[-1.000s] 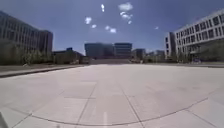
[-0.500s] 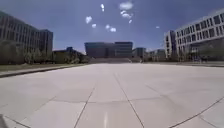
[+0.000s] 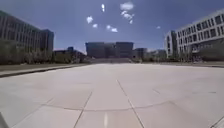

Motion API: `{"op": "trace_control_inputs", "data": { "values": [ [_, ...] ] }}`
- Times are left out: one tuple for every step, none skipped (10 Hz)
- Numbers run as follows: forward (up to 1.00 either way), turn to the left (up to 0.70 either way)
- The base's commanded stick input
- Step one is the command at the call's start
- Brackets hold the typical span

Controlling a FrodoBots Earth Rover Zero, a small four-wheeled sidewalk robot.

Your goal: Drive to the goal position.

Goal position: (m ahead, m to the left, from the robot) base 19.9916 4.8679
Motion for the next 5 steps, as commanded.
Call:
{"op": "trace_control_inputs", "data": {
  "values": [
    [0.5,0.0],
    [0.5,0.0],
    [0.5,0.0],
    [0.5,0.0],
    [0.5,0.0]
  ]
}}
